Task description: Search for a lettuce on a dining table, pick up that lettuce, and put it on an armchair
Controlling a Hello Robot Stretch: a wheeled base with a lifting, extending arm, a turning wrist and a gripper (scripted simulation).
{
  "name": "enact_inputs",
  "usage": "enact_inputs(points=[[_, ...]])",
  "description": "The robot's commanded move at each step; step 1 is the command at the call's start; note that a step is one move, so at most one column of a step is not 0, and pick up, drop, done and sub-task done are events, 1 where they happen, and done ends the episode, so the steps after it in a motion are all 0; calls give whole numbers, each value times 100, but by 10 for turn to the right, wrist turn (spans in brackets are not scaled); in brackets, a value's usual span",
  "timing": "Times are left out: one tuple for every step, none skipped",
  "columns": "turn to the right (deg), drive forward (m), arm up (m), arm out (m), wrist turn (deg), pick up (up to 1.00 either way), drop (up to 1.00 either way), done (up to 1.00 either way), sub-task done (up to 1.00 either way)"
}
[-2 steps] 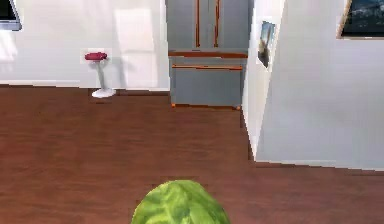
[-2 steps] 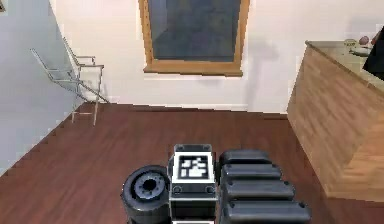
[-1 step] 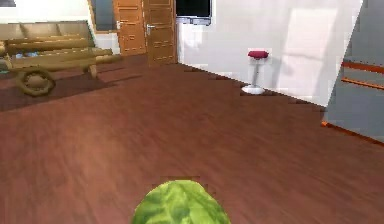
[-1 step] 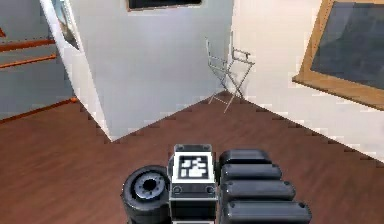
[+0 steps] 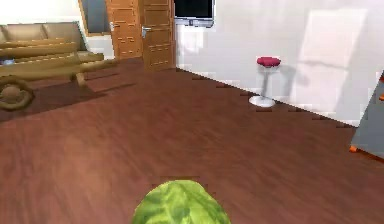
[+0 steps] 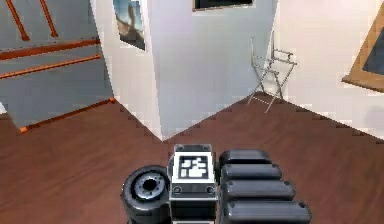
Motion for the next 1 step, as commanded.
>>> enact_inputs(points=[[-360, 0, 0, 0, 0, 0, 0, 0, 0]])
